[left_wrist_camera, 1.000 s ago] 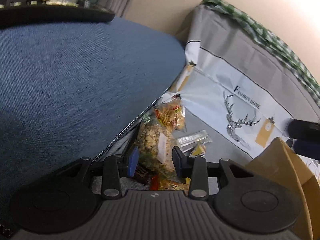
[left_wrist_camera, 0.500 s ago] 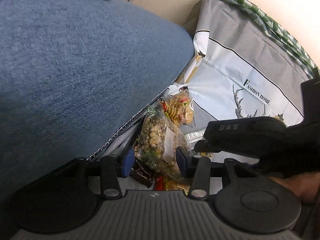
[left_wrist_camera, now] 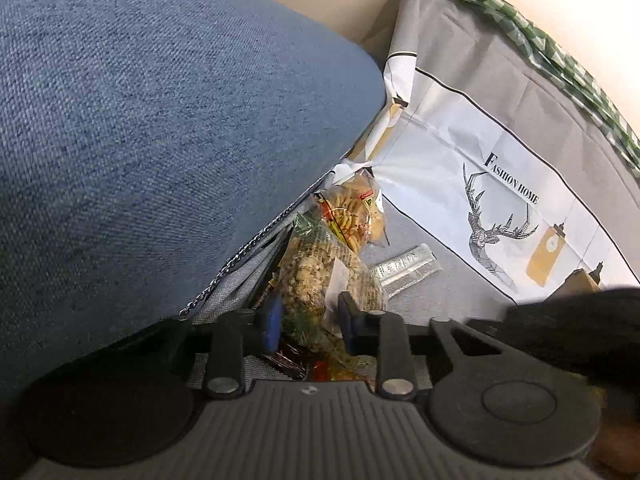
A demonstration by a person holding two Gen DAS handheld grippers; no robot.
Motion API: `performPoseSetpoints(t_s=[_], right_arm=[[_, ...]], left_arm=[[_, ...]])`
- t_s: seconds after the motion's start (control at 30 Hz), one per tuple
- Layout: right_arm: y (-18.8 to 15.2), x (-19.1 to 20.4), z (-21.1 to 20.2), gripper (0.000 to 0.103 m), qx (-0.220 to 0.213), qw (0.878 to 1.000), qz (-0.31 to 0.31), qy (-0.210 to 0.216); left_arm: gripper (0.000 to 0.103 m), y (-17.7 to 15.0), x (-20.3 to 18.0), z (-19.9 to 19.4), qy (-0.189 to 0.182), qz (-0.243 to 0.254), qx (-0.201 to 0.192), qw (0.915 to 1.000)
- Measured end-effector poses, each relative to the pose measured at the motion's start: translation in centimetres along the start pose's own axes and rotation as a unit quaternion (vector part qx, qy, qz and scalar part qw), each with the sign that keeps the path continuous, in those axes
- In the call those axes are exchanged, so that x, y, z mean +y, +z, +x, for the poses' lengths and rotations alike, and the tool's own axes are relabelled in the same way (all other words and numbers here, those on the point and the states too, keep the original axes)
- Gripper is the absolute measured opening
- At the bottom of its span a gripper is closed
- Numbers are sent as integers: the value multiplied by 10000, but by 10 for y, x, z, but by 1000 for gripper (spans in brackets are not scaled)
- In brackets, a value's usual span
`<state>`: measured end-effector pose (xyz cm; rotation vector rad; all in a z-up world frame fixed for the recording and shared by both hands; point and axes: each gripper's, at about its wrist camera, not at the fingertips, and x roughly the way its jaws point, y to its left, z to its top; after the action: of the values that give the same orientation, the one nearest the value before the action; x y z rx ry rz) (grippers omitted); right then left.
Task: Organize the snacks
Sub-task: 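Move both tools down to the snacks lying beside the box, then grasp the yellow cartoon-wrapped bar with the right tool while the left tool grasps the clear nut bag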
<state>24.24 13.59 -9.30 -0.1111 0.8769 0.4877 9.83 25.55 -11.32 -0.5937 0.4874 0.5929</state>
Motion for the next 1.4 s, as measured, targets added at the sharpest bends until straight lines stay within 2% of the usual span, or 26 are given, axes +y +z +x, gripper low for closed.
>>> performPoseSetpoints(t_s=[0.1, 0.23, 0.4, 0.43, 0.47, 0.5, 0.53, 0.57, 0.6, 0.63, 0.67, 0.7, 0.77, 0.87, 1.07, 1.27, 1.3, 1.33, 1.37, 1.4], right_arm=[[-9, -4, -29, 4, -82, 10000, -46, -32], [-28, -3, -70, 3, -247, 9996, -147, 74], [-70, 9, -83, 5, 56, 9986, -521, 34], [-77, 10, -79, 14, 86, 9985, -528, -62], [-82, 11, -74, 33, 104, 9984, -538, -135], [-85, 12, -68, 43, 70, 9982, -562, -215], [-88, 14, -61, 58, 0, 9975, -600, -380], [-90, 16, -53, 64, -35, 9967, -635, -512], [-91, 18, -44, 63, -25, 9963, -662, -547], [-93, 19, -37, 58, 10, 9963, -674, -542], [-94, 20, -30, 35, 71, 9963, -693, -504], [-95, 21, -26, 25, 116, 9963, -691, -500], [-97, 17, -30, 18, 127, 9974, -546, -441], [-108, 16, -54, 17, 74, 9981, -580, -178], [-150, 14, -103, 17, 110, 9958, -903, 60], [-175, 18, -111, 19, 104, 9955, -924, 163], [-176, 18, -109, 21, 86, 9957, -908, 138], [-178, 19, -107, 32, 87, 9959, -889, 136], [-179, 18, -105, 43, 82, 9959, -884, 177], [-180, 18, -103, 47, 67, 9957, -901, 218]], left_arm=[[22, 1, 1, -2, -98, 0, 49, 9999], [19, 4, 3, -4, -289, -39, 238, 9993], [14, 9, 6, -18, -537, -101, 616, 9966], [13, 10, 7, -22, -519, -99, 728, 9959], [13, 10, 8, -28, -493, -109, 842, 9952], [13, 10, 8, -34, -461, -125, 942, 9944], [13, 9, 9, -40, -412, -117, 995, 9941], [13, 8, 10, -46, -377, -87, 1027, 9940], [13, 7, 11, -51, -352, -60, 1069, 9936], [13, 5, 14, -55, -350, -77, 1130, 9930], [13, 3, 16, -57, -382, -99, 1199, 9920], [13, 2, 17, -59, -406, -103, 1258, 9912], [14, 0, 20, -63, -438, -131, 1319, 9902], [14, -1, 23, -64, -549, -209, 1429, 9880], [15, -1, 25, -63, -755, -243, 1635, 9833], [18, -2, 25, -70, -674, -79, 1701, 9831], [20, -2, 24, -72, -647, 9, 1690, 9835], [26, -2, 22, -73, -655, 92, 1679, 9836], [39, -2, 19, -73, -673, 182, 1666, 9836], [46, -1, 15, -71, -663, 294, 1658, 9835]])
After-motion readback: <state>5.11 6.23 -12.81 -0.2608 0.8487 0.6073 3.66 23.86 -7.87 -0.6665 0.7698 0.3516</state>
